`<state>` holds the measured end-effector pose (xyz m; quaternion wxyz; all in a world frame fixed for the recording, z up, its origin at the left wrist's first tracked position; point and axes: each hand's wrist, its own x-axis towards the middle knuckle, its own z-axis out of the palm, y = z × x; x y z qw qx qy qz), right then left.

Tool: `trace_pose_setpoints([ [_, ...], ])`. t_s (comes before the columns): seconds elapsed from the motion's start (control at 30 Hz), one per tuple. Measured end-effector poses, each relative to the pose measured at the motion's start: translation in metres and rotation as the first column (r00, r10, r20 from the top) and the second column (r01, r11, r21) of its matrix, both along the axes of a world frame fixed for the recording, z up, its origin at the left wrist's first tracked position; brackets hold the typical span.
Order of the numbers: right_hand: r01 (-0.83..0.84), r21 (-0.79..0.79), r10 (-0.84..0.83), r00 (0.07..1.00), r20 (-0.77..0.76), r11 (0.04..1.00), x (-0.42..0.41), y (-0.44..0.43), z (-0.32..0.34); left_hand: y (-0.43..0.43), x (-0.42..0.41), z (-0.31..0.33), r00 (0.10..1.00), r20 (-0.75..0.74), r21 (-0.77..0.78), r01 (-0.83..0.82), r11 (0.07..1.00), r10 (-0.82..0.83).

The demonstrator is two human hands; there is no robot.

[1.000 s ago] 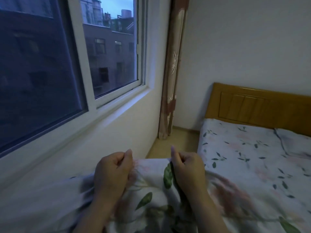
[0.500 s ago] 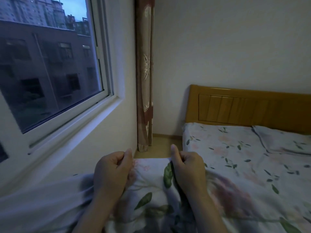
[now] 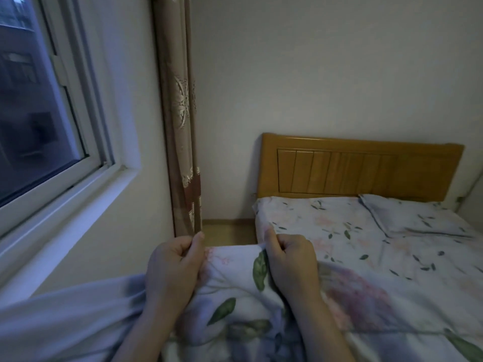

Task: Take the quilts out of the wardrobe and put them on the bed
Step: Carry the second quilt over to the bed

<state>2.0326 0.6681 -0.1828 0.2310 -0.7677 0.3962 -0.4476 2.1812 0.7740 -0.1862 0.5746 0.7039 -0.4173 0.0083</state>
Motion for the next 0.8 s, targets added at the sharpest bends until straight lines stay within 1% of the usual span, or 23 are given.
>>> trace_pose_setpoints([
  [0.1,0.032,-0.01,-0.032,0.999,-0.007,0.999,0.036,-0.039,0.009,-0.046,0.042,0.007,0.999,-0.016,-0.017,0.036,0.999,-0.036],
  [0.23,0.126,-0.016,-0.126,0.992,-0.018,0.992,0.08,-0.099,0.009,-0.116,0.093,0.008,0.995,-0.01,-0.017,0.102,0.995,-0.102],
  [0.33,0.156,0.003,-0.156,0.987,-0.046,0.988,0.096,-0.13,0.004,-0.152,0.11,0.004,0.991,-0.031,0.009,0.131,0.991,-0.131],
  [0.43,0.193,0.011,-0.192,0.98,-0.053,0.981,0.119,-0.178,-0.002,-0.204,0.135,-0.001,0.988,-0.039,0.029,0.154,0.988,-0.153],
  [0.57,0.199,0.004,-0.198,0.979,-0.052,0.98,0.149,-0.257,-0.009,-0.286,0.17,-0.014,0.986,-0.044,0.037,0.16,0.986,-0.159],
  [0.73,0.211,0.024,-0.211,0.977,-0.005,0.977,0.173,-0.347,-0.007,-0.381,0.196,-0.008,0.987,-0.051,0.067,0.153,0.986,-0.15],
  [0.8,0.235,0.018,-0.236,0.972,0.009,0.972,0.18,-0.389,-0.002,-0.424,0.2,0.001,0.984,-0.048,0.031,0.171,0.985,-0.17],
])
